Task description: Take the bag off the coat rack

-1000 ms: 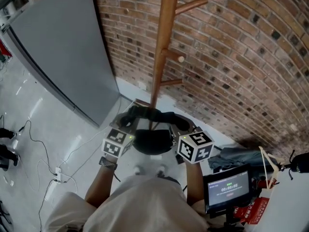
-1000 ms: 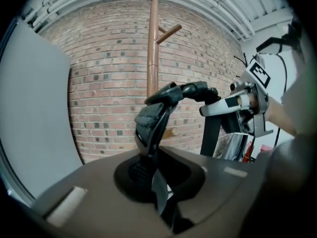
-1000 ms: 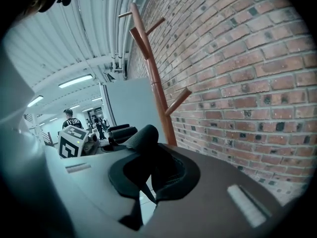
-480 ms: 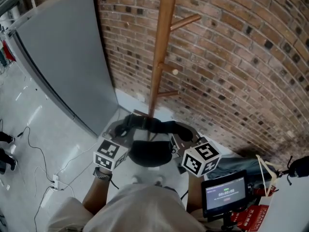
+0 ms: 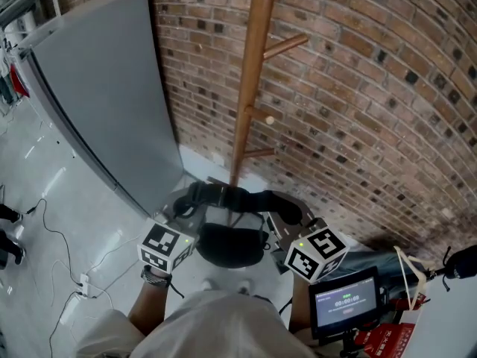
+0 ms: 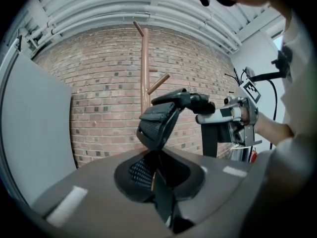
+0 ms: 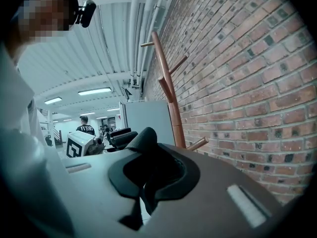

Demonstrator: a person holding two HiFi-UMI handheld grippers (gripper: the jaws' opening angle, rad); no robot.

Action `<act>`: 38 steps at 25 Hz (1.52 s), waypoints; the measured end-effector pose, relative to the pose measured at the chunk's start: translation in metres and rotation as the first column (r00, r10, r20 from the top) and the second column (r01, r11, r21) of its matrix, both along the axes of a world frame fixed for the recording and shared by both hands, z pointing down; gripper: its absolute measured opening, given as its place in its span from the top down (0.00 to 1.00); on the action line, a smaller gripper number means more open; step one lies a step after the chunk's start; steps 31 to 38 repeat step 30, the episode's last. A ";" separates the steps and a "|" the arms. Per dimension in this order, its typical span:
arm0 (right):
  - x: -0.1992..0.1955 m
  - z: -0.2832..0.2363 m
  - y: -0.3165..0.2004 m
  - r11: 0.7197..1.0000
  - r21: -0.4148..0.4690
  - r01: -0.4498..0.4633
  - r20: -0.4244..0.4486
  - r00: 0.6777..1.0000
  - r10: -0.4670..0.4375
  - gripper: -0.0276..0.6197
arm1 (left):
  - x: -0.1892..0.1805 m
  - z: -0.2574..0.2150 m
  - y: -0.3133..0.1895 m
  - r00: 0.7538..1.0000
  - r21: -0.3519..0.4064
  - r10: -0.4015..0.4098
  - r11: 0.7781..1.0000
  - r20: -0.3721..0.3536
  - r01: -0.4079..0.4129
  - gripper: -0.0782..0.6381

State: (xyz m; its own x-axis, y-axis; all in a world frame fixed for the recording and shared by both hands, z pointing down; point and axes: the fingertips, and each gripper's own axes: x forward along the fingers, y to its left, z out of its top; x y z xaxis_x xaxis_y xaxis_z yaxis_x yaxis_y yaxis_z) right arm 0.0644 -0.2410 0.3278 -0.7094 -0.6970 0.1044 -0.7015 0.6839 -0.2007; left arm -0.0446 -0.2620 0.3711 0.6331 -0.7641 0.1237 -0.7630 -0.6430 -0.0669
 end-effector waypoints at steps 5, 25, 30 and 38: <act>0.000 0.000 0.001 1.000 0.007 -0.004 -0.027 1.000 0.004 0.95 | 0.002 -0.006 0.001 1.000 0.011 0.003 1.000 -0.005 -0.003 0.89; 0.004 0.005 -0.003 1.000 -0.005 -0.016 -0.042 0.999 0.016 0.95 | 0.005 -0.006 -0.001 1.000 0.004 0.012 1.000 -0.011 -0.012 0.89; 0.000 0.008 -0.010 1.000 -0.005 -0.013 -0.056 0.998 0.013 0.95 | 0.001 -0.003 -0.008 1.000 0.001 0.013 1.000 -0.012 -0.013 0.89; 0.000 0.008 -0.010 1.000 -0.005 -0.013 -0.056 0.998 0.013 0.95 | 0.001 -0.003 -0.008 1.000 0.001 0.013 1.000 -0.012 -0.013 0.89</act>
